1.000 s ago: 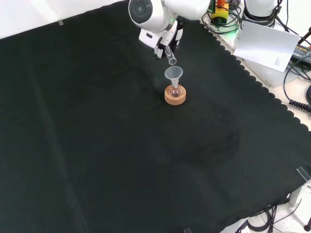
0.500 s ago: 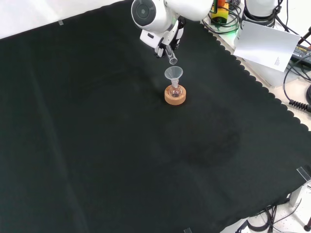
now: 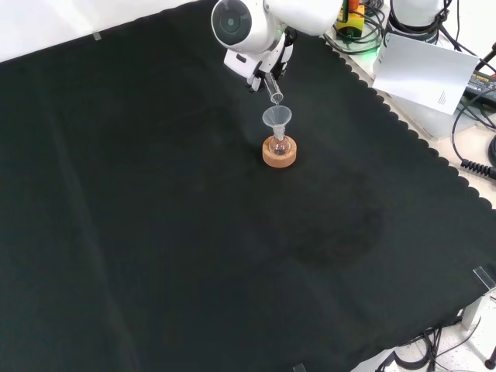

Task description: Pour the water from the graduated cylinder into the round-bottom flask.

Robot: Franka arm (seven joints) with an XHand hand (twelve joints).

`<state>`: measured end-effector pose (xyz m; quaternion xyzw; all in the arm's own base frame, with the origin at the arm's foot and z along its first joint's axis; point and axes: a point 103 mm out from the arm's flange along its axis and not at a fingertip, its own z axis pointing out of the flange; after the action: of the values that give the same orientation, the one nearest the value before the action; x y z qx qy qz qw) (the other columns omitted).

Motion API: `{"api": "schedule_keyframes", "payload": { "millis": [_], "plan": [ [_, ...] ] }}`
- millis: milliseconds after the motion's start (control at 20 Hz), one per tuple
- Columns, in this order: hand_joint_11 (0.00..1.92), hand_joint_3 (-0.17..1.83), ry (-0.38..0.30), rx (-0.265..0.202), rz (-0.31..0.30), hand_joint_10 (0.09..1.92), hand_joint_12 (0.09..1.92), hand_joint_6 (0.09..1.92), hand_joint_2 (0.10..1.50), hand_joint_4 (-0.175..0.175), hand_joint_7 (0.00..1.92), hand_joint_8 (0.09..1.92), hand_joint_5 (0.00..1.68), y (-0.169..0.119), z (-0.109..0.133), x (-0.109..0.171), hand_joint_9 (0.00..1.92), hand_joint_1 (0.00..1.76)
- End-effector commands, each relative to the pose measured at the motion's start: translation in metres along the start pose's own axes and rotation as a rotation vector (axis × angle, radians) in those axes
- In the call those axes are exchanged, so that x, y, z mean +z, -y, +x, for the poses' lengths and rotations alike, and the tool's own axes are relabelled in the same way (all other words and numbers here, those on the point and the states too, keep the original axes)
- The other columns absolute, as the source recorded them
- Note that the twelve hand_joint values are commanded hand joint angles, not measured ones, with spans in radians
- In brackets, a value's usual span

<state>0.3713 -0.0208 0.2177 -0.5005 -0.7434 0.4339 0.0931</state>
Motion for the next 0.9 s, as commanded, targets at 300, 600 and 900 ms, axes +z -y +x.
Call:
{"api": "schedule_keyframes", "payload": {
  "millis": [300,600,900],
  "plan": [
    [1.23,0.0,0.052,0.015,0.025,0.09,0.75,1.0,1.11,-0.175,1.01,0.99,0.98,-0.0014,0.0041,-0.0045,1.39,1.26],
    [1.23,0.0,0.092,0.026,0.031,0.09,0.75,1.0,1.11,-0.175,1.01,0.99,0.98,-0.0022,0.0043,-0.0066,1.39,1.26],
    [1.23,0.0,0.121,0.035,0.038,0.09,0.75,1.0,1.11,-0.175,1.01,0.99,0.98,-0.0028,0.0052,-0.011,1.39,1.26]
  ]
}}
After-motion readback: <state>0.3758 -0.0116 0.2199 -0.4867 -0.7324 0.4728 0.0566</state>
